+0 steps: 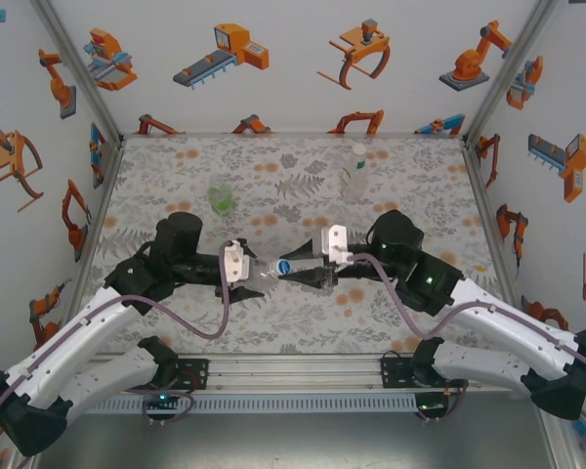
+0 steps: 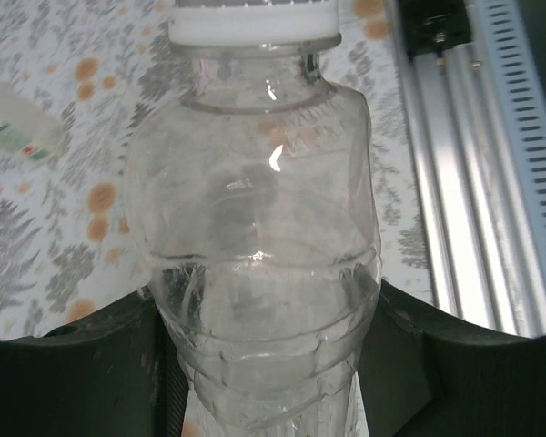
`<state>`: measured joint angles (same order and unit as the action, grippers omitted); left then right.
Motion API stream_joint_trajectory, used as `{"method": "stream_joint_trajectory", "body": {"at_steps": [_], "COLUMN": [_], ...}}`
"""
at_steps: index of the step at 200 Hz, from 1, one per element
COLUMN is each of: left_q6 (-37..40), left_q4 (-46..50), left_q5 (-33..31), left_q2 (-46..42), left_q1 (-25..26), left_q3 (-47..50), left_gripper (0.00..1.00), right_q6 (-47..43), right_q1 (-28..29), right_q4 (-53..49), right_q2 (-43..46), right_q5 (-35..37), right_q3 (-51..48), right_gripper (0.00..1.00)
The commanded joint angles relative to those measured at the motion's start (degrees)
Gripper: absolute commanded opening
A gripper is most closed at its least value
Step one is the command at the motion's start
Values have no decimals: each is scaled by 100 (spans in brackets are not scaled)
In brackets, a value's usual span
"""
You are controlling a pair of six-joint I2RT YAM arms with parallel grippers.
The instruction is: Screw on the bottle caps
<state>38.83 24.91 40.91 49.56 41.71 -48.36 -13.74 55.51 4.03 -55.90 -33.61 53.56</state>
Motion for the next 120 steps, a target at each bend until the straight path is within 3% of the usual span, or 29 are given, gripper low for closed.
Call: {"method": "stream_joint_trajectory", "body": {"at_steps": [1,46,88,120], "left_q6": [-285,-420,-455,-473], "left_q4": [-823,-1000,-1007,-1008], "left_q5": [-238,-1264,-1795,-1849], "left_q2": [-196,-165,-12,81], "left_q1": [92,30,15,15], "left_q3": [44,107,91,81], "left_gripper": [0,0,0,0], "right_q6": [1231,2819,5227,7209], "right_q1": [-194,-405,-478,-472], "right_q4": [1200,1696,1616,1611], "right_q2": [-287,-513,-842,-1224], "right_q5": [1337,2877,4058,3895], "right_q3": [-319,-641,-781,-709], "right_gripper": [0,0,0,0]}}
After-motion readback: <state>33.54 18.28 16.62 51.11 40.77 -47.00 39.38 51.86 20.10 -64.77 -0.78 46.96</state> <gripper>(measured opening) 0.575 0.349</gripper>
